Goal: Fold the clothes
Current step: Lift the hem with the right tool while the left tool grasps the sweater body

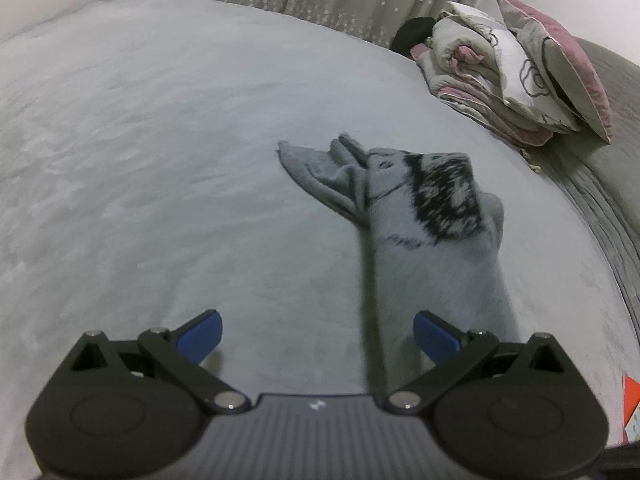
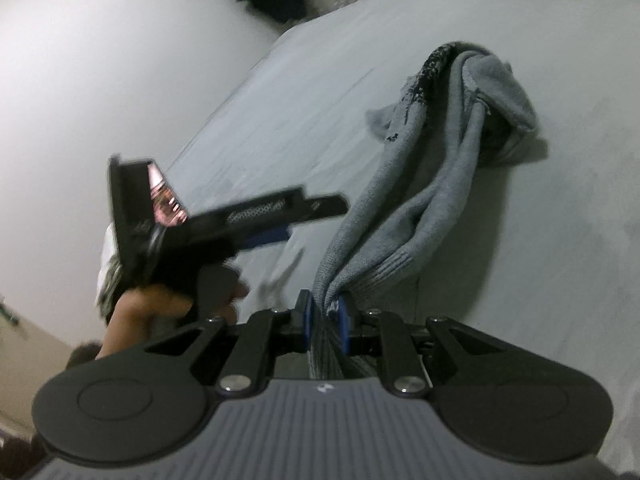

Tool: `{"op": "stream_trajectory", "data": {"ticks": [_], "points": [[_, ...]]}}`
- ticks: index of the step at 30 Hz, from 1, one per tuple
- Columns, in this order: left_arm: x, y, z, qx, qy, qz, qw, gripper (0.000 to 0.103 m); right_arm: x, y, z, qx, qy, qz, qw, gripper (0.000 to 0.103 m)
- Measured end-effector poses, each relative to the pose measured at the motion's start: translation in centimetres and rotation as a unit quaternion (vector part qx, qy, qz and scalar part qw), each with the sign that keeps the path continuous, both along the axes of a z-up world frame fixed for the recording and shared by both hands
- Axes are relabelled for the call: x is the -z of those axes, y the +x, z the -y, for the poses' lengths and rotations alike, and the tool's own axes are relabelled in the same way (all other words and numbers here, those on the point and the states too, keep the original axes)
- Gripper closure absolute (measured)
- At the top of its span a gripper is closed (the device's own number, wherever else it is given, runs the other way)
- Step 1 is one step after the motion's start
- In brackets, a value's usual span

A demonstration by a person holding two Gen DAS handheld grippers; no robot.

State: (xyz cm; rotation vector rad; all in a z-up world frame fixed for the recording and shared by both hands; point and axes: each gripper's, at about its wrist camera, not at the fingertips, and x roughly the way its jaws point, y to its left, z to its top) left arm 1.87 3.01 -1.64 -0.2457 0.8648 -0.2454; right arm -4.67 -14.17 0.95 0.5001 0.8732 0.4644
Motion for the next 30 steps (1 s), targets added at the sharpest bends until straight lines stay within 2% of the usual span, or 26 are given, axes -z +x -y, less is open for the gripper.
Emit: {"op": "stream_trajectory", "data": {"ticks": [10,14,18,19,20,21,22,26,30], "points": [[0.4,0.3,1.0,0.021,-0.035,-0.003,0.9991,0.006,1.2,-3.2,0.3,-0.051,0.011,-0.046,0.998,0.086],[1.1,1.0,1.8,0.02,-0.036,-0.008,0.9991,0.006,1.6,-3.7,0.8,-0.046,0.011,-0.059,0.997,0.086],[1.5,2.1,1.8,0.003,-0.037,-0.012,0.9992,0.006,1.4,-3.6,1.7,-0.029,0.013,-0.067,0.997,0.079],[1.6,2.3,1.7,-0.002,-0.039,-0.012,0.9992,0.006,1.2,-3.6,1.9,-0.026,0.012,-0.067,0.997,0.075],[1.8,2.5,1.6,-0.008,-0.041,-0.014,0.999,0.006,1.1,-3.5,1.9,-0.025,0.012,-0.067,0.997,0.07],[1.9,2.6,1.5,-0.012,-0.044,-0.015,0.9988,0.006,1.0,-3.5,2.0,-0.023,0.011,-0.066,0.997,0.057],[2.0,2.8,1.5,-0.016,-0.047,-0.016,0.9986,0.006,0.9,-3.4,2.2,-0.02,0.012,-0.064,0.998,0.048],[2.1,3.2,1.6,-0.025,-0.053,-0.013,0.9982,0.006,0.4,-2.7,3.5,0.0,0.031,-0.063,0.998,0.046],[1.8,3.3,1.7,-0.03,-0.048,0.0,0.9984,0.006,0.0,-2.1,5.8,0.043,0.044,-0.062,0.996,0.046]]}}
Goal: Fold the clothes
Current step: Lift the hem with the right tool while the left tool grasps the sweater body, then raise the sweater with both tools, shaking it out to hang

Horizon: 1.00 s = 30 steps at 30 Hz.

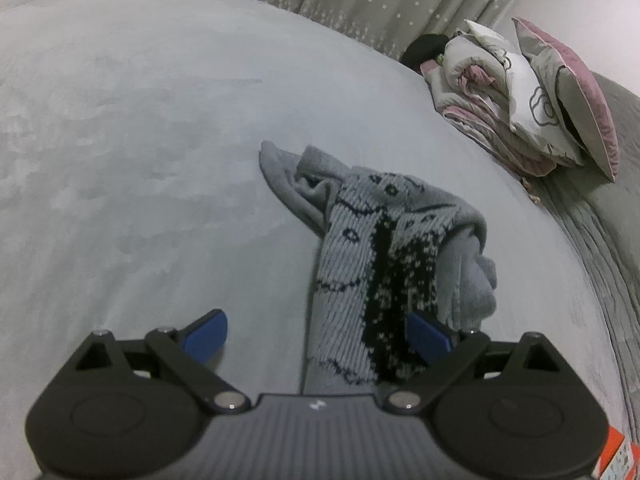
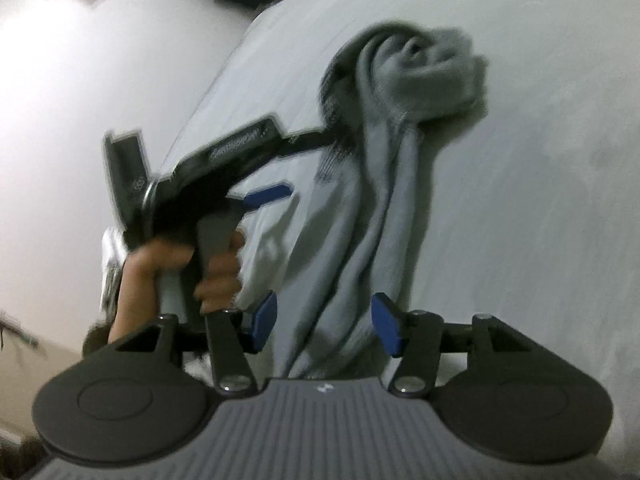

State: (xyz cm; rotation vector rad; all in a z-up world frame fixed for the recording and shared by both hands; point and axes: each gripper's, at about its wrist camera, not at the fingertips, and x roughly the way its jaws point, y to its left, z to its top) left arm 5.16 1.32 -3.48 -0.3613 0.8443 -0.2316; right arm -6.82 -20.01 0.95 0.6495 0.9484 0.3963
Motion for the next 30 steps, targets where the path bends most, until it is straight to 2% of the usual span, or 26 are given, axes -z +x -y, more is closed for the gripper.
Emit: {"op": "stream_trajectory", "data": {"ticks": [7,12,13,14,17,20,23,24,25,26,28,30], "points": [[0.1,0.9,0.0,0.001,0.001,0.01,0.9999,0.007,0.3,3.6,1.6,0.094,0.02,0.007,0.995,0.046],[0.7,1.4,-0.2,0.006,-0.015,0.004,0.9999,0.019,1.7,6.0,2.8,0.167,0.086,-0.017,0.982,0.046],[1.0,1.5,-0.2,0.008,-0.022,-0.001,0.9997,0.028,2.0,6.4,3.1,0.182,0.101,-0.02,0.978,0.046],[1.2,1.5,-0.2,0.013,-0.032,-0.008,0.9994,0.042,2.4,6.6,3.4,0.198,0.118,-0.023,0.973,0.046],[1.9,1.4,-0.1,0.028,-0.052,-0.022,0.998,0.063,3.6,7.4,4.3,0.243,0.17,-0.034,0.954,0.046],[2.0,0.9,0.4,0.054,-0.048,-0.015,0.9972,0.082,5.1,7.5,5.3,0.281,0.214,-0.051,0.934,0.046],[1.8,0.3,1.0,0.09,-0.047,-0.001,0.9949,0.089,6.2,7.1,6.1,0.305,0.245,-0.056,0.919,0.046],[1.7,0.1,1.2,0.101,-0.046,0.004,0.9938,0.089,6.1,6.9,6.3,0.306,0.249,-0.053,0.917,0.052],[1.7,-0.1,1.4,0.113,-0.045,0.01,0.9925,0.089,6.1,6.6,6.4,0.308,0.254,-0.049,0.915,0.068],[1.7,-0.3,1.7,0.127,-0.043,0.016,0.9908,0.089,5.8,6.4,6.6,0.308,0.257,-0.043,0.915,0.074],[1.6,-0.6,2.2,0.147,-0.038,0.025,0.9881,0.089,4.6,5.7,6.7,0.309,0.242,-0.023,0.919,0.082],[1.4,-0.6,2.3,0.157,-0.036,0.031,0.9864,0.088,3.4,5.2,6.6,0.313,0.215,-0.005,0.925,0.084]]}}
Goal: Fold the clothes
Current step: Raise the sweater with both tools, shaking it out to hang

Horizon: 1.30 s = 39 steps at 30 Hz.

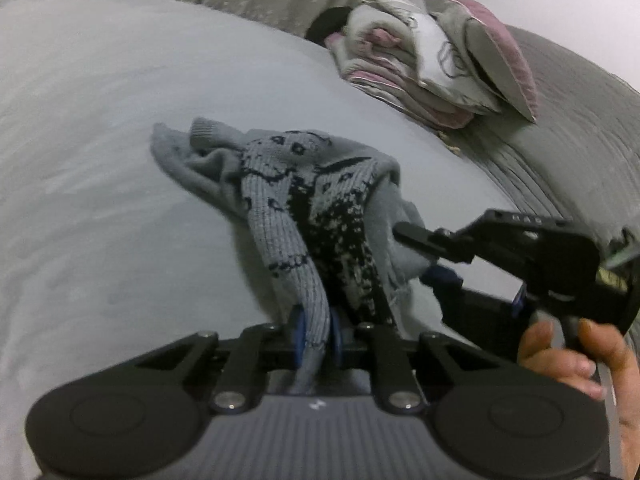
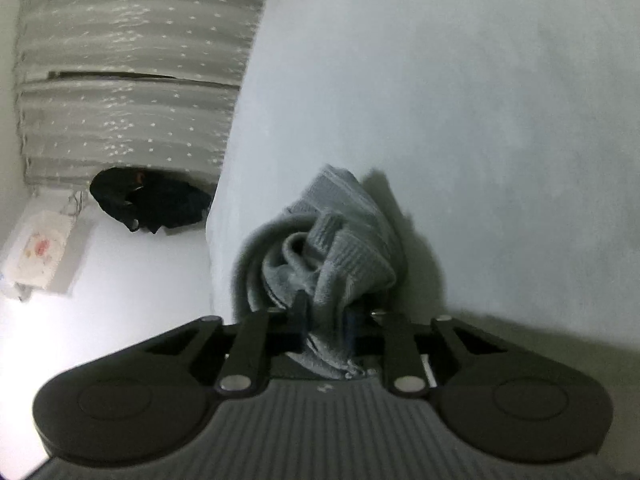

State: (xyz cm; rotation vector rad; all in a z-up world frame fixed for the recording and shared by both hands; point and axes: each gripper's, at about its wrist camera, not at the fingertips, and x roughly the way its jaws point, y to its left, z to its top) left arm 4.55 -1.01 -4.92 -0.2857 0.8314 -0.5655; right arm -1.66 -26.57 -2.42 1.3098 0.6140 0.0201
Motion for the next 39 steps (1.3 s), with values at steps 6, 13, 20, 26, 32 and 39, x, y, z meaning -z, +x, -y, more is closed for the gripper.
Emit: {"op": "stream_trajectory", "data": {"ticks": [6,13,20,26,32,39], "points": [[-0.4,1.0,-1.6,-0.033,-0.028,-0.002,0.9991,0.059,-1.8,-1.0,0.4,0.029,-0.08,0.002,0.996,0.086],[1.2,3.5,-3.1,-0.096,-0.057,-0.046,0.9927,0.054,0.6,-0.4,1.5,0.077,-0.133,-0.009,0.988,0.088],[2.0,6.4,-3.4,-0.152,-0.049,-0.076,0.9843,0.053,1.4,-1.7,2.9,0.099,-0.147,-0.024,0.984,0.088],[2.0,8.9,-3.2,-0.207,-0.067,-0.093,0.9716,0.056,1.5,-3.2,4.9,0.119,-0.165,-0.021,0.979,0.088],[2.4,11.0,-2.4,-0.233,-0.072,-0.101,0.9644,0.095,2.3,-4.5,7.1,0.14,-0.164,-0.03,0.976,0.088],[-0.6,11.9,-1.7,-0.233,0.033,-0.019,0.9717,0.099,2.2,-5.3,8.5,0.158,-0.16,-0.02,0.974,0.089]]}}
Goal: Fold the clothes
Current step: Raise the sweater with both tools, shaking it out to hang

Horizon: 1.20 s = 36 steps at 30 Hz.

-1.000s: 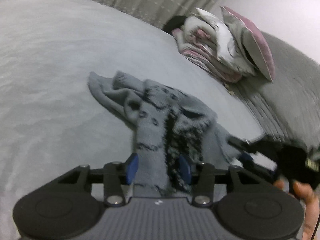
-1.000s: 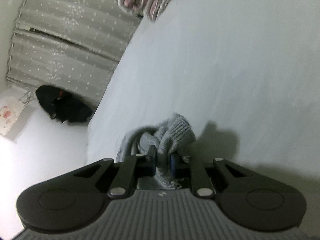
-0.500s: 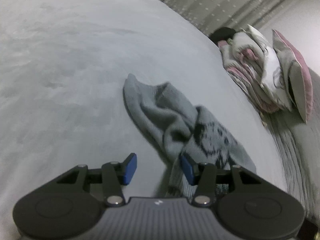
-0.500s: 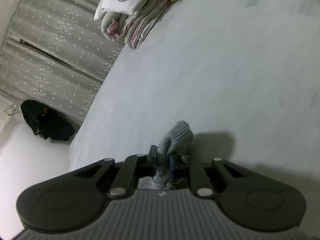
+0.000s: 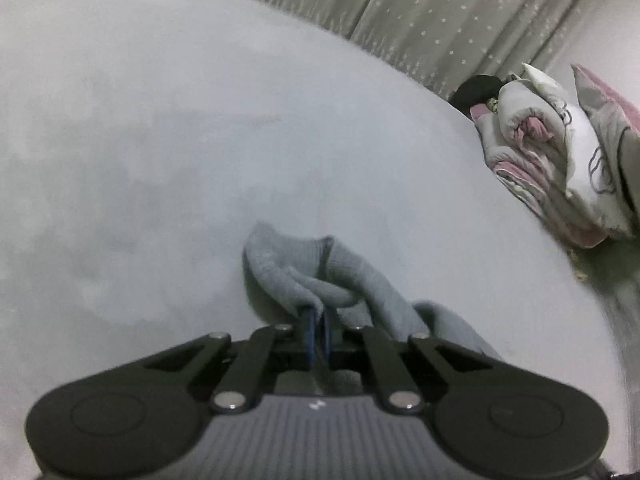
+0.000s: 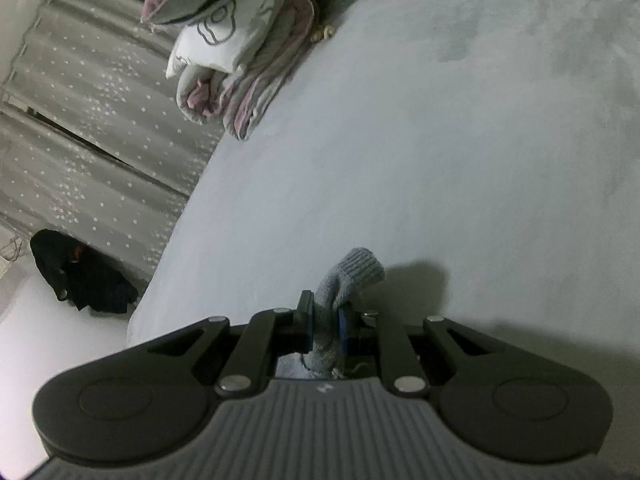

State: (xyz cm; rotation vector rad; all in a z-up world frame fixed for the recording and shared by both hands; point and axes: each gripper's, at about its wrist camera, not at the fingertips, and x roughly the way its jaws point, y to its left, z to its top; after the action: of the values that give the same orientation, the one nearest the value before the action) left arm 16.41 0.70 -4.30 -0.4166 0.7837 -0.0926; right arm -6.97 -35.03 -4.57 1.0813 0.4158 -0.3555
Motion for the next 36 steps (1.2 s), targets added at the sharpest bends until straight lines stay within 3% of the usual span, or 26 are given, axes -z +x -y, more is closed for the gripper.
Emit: {"op": "stream_trajectory", "data": {"ticks": [7,12,19,26,36], "points": [[-3.7,1.3,-2.5,-0.038,0.066,0.049,0.9959,0.1,-0.6,-0.5,1.5,0.028,-0.001,0.018,0.999,0.089],[-6.8,2.0,-4.4,-0.062,0.117,0.095,0.9867,0.101,-1.0,-0.5,1.7,0.035,-0.018,0.026,0.999,0.089],[-9.4,3.6,-4.3,-0.056,0.159,0.121,0.9783,0.101,-1.3,0.1,1.7,0.038,-0.038,0.033,0.998,0.089],[-11.7,5.7,-3.9,-0.056,0.16,0.135,0.9763,0.101,-2.0,1.3,2.0,0.036,-0.044,0.036,0.998,0.089],[-10.5,9.2,-2.6,-0.056,0.204,0.157,0.9647,0.101,-3.8,8.6,3.0,0.033,-0.119,0.042,0.991,0.089]]}}
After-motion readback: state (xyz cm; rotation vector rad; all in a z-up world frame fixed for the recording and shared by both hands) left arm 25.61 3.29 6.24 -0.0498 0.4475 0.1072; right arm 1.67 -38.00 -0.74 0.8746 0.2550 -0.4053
